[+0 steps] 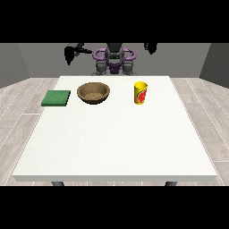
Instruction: Pick the cup and pour the ball into the bowl, then pick the bowl and place it on the pad
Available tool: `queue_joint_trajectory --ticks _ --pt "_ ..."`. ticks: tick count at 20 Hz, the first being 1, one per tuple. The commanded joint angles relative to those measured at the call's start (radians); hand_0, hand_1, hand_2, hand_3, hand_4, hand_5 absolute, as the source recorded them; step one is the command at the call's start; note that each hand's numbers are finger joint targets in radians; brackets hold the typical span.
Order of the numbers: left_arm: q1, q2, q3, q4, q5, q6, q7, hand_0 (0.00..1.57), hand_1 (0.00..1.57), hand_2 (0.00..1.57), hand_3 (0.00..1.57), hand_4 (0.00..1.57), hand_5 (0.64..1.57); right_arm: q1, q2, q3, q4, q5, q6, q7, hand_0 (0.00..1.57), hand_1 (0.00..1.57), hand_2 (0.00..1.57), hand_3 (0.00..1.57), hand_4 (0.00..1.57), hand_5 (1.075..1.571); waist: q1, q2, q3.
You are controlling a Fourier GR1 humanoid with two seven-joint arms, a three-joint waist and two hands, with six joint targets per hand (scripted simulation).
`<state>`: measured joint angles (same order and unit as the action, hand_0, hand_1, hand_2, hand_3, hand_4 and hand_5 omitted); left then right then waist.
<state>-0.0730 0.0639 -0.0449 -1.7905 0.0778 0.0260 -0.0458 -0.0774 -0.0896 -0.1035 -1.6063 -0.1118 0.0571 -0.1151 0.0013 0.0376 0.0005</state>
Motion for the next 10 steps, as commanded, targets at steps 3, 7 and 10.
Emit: queue_joint_trajectory --ticks 3,7,10 --pt "-0.149 0.062 0.123 0.191 -0.031 -0.005 -0.171 0.00 0.00 0.00 0.00 0.00 1.283 -0.105 -0.023 -0.021 0.042 -0.024 0.047 -0.097 0.00 0.00 0.00 0.00 0.00 1.562 -0.062 0.206 -0.0008" --pt "-0.218 0.098 0.161 0.318 -0.023 -0.032 -0.196 0.00 0.00 0.00 0.00 0.00 1.252 -0.175 -0.075 -0.074 0.135 -0.043 0.065 -0.086 0.00 0.00 0.00 0.00 0.00 1.561 -0.048 0.183 -0.0006" --pt "-0.295 0.136 0.207 0.370 -0.009 -0.043 -0.230 0.00 0.00 0.00 0.00 0.00 1.257 -0.202 -0.109 -0.104 0.196 -0.027 0.087 -0.187 0.00 0.00 0.00 0.00 0.00 1.560 -0.054 0.238 -0.0004"
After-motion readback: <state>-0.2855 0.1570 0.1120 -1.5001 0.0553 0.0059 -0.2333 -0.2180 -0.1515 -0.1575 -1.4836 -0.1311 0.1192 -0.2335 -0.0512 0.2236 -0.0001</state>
